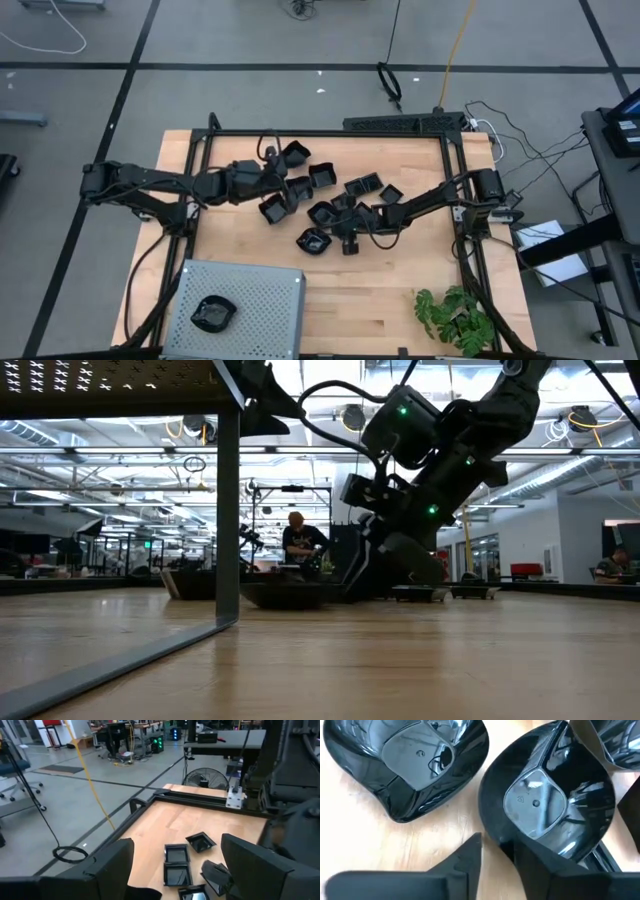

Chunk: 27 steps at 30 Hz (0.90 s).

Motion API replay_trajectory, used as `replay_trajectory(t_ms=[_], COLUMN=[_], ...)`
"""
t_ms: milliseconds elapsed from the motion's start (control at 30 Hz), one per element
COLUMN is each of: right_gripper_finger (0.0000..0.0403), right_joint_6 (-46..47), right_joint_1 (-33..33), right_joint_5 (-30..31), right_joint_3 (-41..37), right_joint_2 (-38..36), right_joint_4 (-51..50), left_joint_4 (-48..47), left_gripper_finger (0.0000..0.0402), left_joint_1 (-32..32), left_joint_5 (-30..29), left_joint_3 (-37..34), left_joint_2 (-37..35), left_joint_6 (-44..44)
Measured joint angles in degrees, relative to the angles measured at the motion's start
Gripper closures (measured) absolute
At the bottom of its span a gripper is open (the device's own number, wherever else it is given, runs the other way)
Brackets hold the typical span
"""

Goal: Pick & Place Mini shaped plates
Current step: Stack the leaf-shaped plate on top of the other leaf-shaped plate on the shelf

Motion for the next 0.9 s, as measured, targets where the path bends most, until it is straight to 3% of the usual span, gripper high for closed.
replay_trajectory(t_ms=[300,600,900], right_gripper_finger=[0.0395,0.0401,0.0402], right_joint_6=[2.23,1.09,-0.72], right_joint_1=[0.00,1.00,3.98], right_joint_5=[0.37,0.74,7.57], right_joint_3=[0.00,-0.03,-0.22], right_joint_2=[0.02,-0.64,-9.06], right_joint_4=[0.76,6.14,5.65], left_joint_4=[-0.40,-0.38,-0.44], left_gripper_finger=[0.0108,0.0111,0.0119], left_joint_1=[-0.92,-0.92,-0.92], left_joint_5=[0.00,0.00,0.00], left_joint_3=[0.00,0.00,0.00], left_joint_2=[0.00,0.00,0.00], left_joint_6=[1.52,1.90,1.94])
